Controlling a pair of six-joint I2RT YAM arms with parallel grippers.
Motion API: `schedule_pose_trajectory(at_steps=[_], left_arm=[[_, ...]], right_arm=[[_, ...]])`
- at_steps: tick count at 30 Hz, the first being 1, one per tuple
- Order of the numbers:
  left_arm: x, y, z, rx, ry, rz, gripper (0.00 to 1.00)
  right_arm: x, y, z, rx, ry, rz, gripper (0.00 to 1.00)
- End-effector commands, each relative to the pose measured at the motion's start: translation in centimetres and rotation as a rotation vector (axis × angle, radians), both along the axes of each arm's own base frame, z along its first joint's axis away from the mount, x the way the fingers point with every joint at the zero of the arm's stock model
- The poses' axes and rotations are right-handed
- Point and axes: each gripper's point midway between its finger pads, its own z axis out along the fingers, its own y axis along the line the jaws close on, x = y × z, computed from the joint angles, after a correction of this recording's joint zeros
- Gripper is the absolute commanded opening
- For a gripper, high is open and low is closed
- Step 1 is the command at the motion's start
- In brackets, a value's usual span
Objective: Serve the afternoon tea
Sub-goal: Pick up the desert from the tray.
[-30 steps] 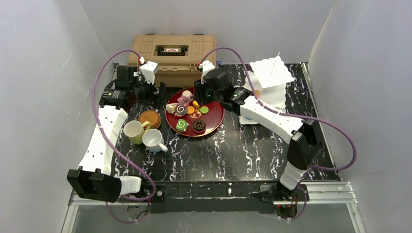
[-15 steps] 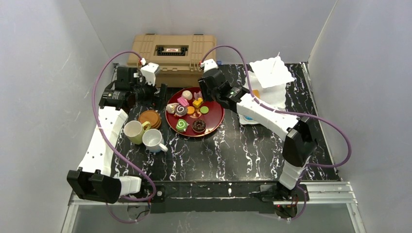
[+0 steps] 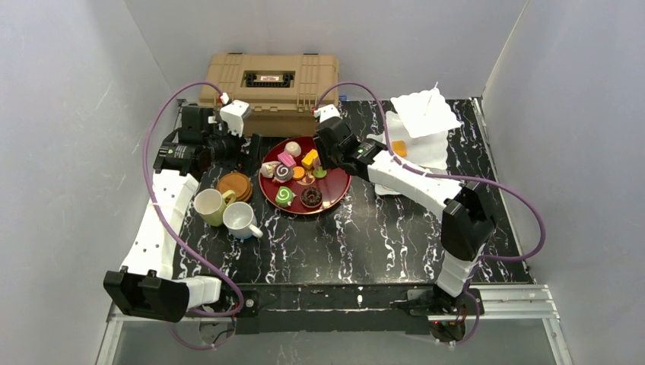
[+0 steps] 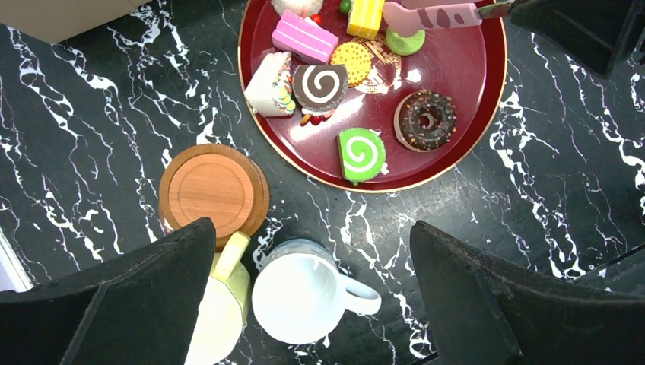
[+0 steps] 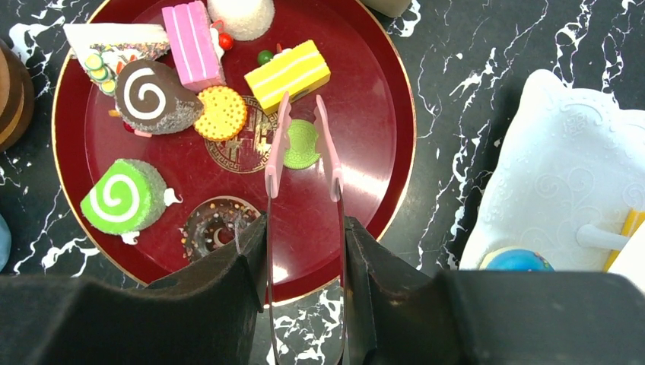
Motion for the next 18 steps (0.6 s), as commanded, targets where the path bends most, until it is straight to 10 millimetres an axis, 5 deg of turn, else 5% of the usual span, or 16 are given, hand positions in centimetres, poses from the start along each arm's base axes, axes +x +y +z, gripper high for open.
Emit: schedule_pose_trajectory(at_steps=[1,18], left_arm=[[-0.9,-0.1,0.9,-0.01,-0.016,-0.018,0.98],[-1.1,-0.3,1.4,-0.024,-0.023,-0.02,0.98]], right_arm=[[0.1,-0.7,2.2,0.023,-0.052,-0.021,0.44],[-1.3,-1.1,2.8,0.065,-0.036,0.001,0.48]])
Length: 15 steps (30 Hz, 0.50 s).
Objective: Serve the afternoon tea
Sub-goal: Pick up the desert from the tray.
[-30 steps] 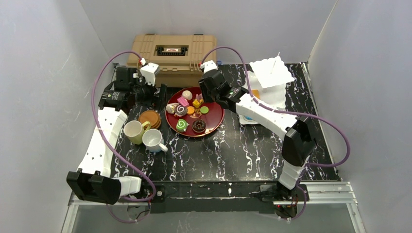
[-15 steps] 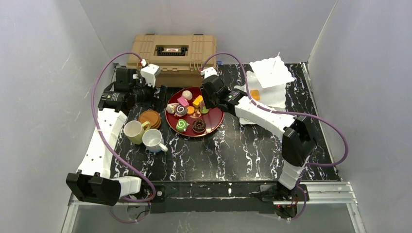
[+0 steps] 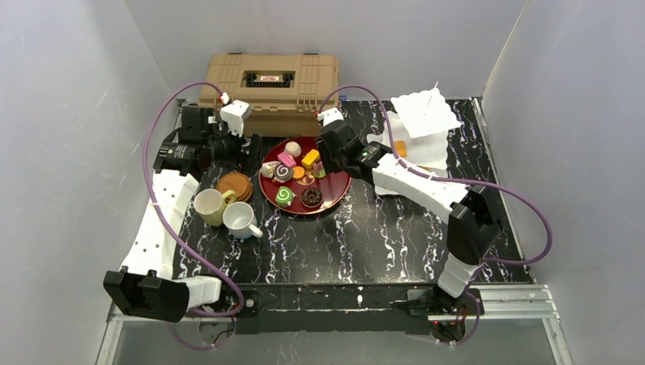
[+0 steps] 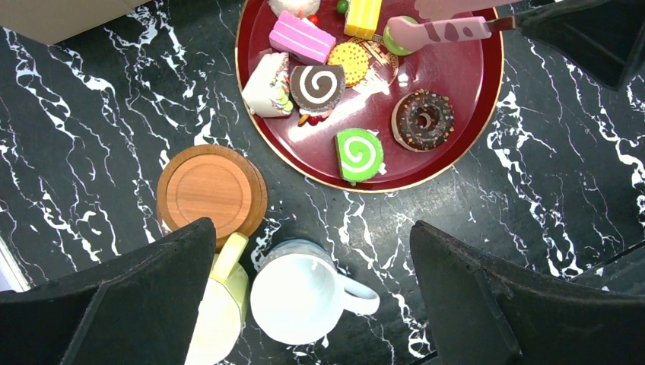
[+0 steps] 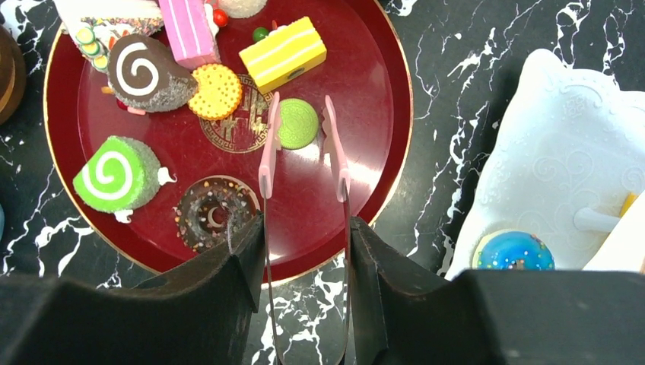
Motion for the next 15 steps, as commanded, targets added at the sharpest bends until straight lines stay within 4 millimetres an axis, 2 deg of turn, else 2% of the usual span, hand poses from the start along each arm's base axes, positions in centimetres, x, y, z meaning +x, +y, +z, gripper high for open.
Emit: schedule_pose_trajectory(at_steps=[1,15], left_arm=[[-1.0,-0.1,1.4,-0.02,-0.023,-0.013,0.98],[-1.1,-0.2,1.9,-0.024,-0.032,-0.014,0.98]], right_arm=[[-0.5,-0.3,2.9,0.076,-0.047,-0.001,0.49],[-0.5,-0.3,1.4,0.055,-0.032,0.0,0.52]])
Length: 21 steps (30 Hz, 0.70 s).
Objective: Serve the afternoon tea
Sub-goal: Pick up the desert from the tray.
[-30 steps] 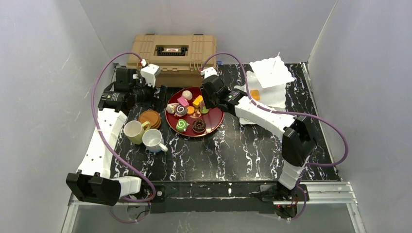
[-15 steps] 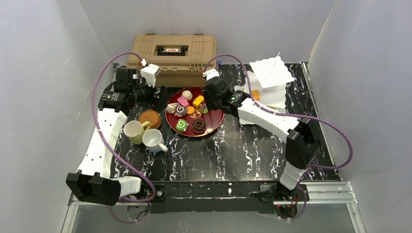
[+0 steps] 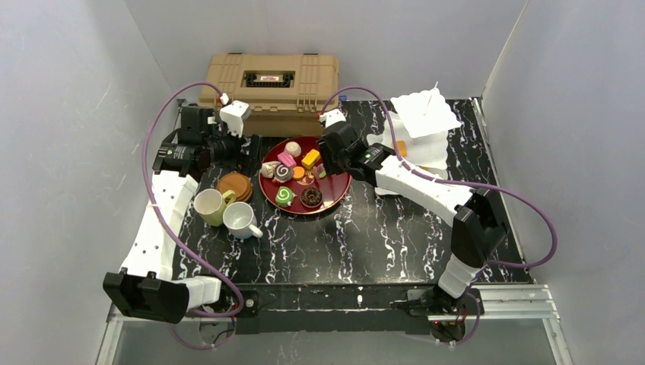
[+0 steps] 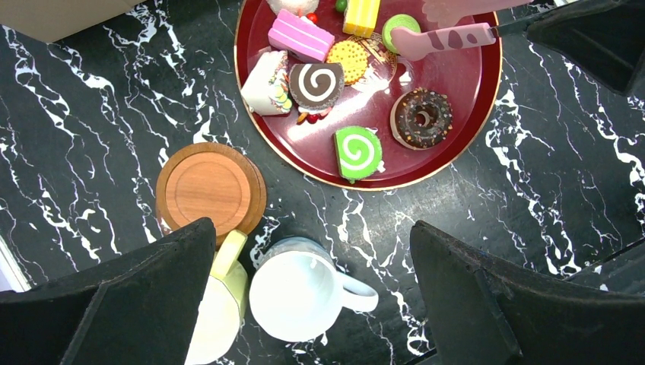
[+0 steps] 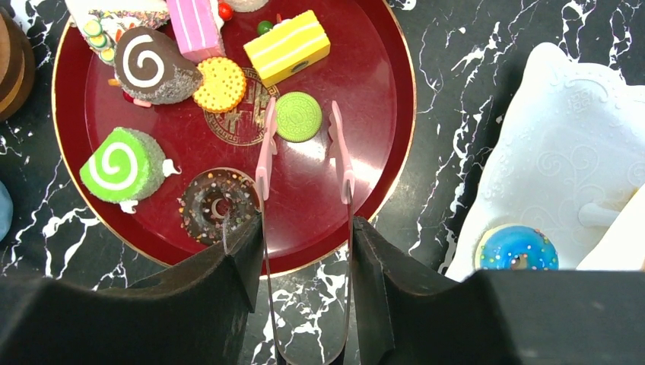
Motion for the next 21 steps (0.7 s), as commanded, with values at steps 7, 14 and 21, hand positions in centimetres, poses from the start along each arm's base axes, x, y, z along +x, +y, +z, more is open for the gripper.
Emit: schedule_pose_trajectory(at_steps=[7,14,21], left_arm=[[-0.7,-0.3,1.9,-0.031,-0.03,-0.013,0.98],[-0.7,-0.3,2.0,-0.029,-0.033,-0.013,0.98],[-0.7,-0.4,2.1,-0.037,-0.03,-0.014,0.98]], right_arm=[[0.7,-0.1,0.4,0.011,-0.041,-0.015,0.52],[0.6,0.2,-0.4,0.031,-0.014,0.001,0.52],[-0.5,0.9,-1.3,0.065,0.033,0.048,0.52]])
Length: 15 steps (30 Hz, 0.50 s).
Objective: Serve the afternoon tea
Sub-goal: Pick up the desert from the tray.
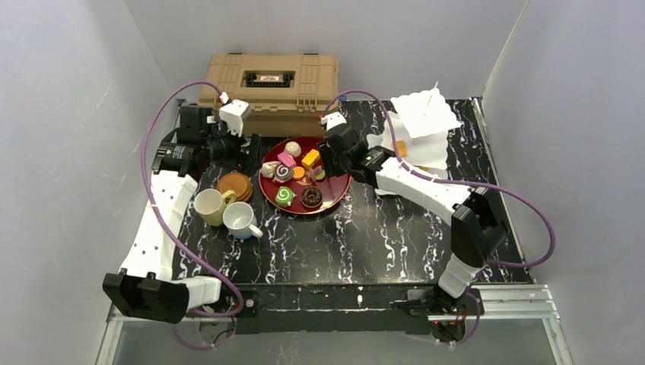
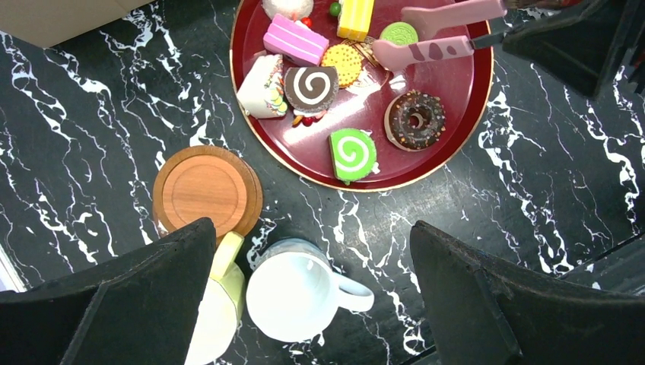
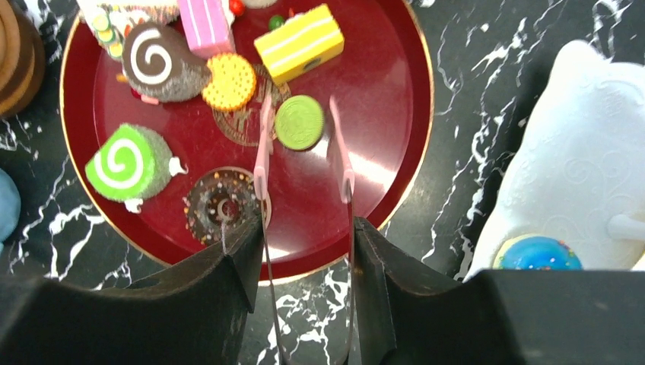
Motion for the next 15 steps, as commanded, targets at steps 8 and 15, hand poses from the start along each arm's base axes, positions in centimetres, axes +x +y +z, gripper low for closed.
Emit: schedule_pose_trajectory(at_steps=[8,15], left_arm=[[-0.6,-0.4,1.9,-0.041,-0.024,-0.005,0.99],[-0.6,-0.2,2.2,-0.029,-0.036,0.0,0.99]], right_arm=[[-0.6,-0.3,0.0,0.031,0.012,0.012,0.52],[-0.5,-1.0,0.3,0.014,0.003,-0.008,0.46]])
